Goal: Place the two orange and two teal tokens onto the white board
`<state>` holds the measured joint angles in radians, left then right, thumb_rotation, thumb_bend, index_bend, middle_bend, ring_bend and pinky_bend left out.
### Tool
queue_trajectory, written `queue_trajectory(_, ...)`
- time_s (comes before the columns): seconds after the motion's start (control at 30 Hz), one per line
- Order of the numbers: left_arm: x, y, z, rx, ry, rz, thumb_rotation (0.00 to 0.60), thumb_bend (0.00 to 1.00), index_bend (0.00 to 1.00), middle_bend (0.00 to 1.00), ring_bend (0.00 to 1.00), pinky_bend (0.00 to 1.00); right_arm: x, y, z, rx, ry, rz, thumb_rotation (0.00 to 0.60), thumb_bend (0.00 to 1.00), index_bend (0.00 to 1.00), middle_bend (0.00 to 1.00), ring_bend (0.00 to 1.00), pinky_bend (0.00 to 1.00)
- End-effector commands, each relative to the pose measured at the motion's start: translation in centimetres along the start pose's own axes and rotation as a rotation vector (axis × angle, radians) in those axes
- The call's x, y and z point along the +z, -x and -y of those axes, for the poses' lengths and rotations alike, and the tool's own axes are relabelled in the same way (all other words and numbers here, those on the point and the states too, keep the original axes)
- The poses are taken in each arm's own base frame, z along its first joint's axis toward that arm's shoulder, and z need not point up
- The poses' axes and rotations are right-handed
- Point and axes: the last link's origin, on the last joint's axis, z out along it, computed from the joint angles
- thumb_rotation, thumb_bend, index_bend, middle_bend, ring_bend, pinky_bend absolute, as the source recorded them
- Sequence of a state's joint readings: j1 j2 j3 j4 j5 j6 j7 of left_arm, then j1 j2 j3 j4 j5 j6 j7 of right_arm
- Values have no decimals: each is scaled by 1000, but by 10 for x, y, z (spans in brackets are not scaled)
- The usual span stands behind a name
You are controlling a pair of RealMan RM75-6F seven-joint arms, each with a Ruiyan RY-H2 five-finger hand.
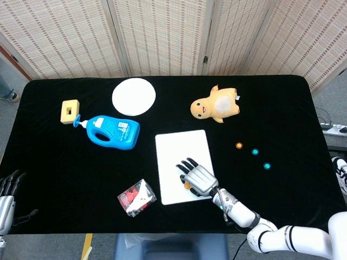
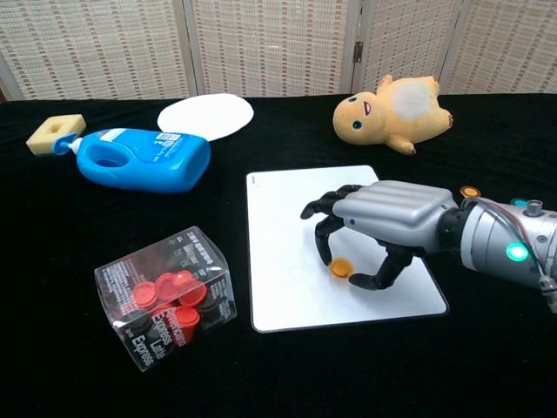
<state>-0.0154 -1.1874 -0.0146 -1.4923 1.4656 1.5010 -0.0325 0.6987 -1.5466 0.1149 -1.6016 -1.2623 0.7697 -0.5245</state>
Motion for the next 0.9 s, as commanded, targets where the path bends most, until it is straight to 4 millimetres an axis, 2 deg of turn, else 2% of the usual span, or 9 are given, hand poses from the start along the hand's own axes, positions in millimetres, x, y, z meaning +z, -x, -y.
queue_trajectory(0.03,0,1,0,-2,2,0,600,100,0,0,0,0,-3,0,1,-3,2,6,600,437,278,89,1,0)
queue_trajectory(0.13,1,1,-2,-3,11,-2,600,100,0,0,0,0,-8,-5,-3,12,15,-30,600,437,141,86,0,0)
queue_trajectory(0.23,3,0,-4,-1,18,-3,600,100,0,0,0,0,-14,-12,-15,34,50,-66,600,436,115,86,8,0)
queue_trajectory(0.37,4,-1,-6,-1,24,-7,600,100,0,0,0,0,-26,-21,-47,42,150,-120,600,436,121,88,20,0)
queue_trajectory(0.47,5,-1,-6,1,25,-6,600,100,0,0,0,0,-37,-25,-79,55,255,-144,600,436,176,91,19,0)
queue_trajectory(0.63,6,-1,-11,1,35,-5,600,100,0,0,0,0,-49,-23,-125,57,406,-126,600,436,223,91,18,0)
queue_trajectory(0.73,6,-1,-13,4,41,-2,600,100,0,0,0,0,-48,-18,-143,76,470,-104,600,436,238,92,19,0)
queue_trajectory(0.9,6,-1,-14,7,38,0,600,100,0,0,0,0,-36,-11,-161,103,532,-79,600,436,266,92,19,0)
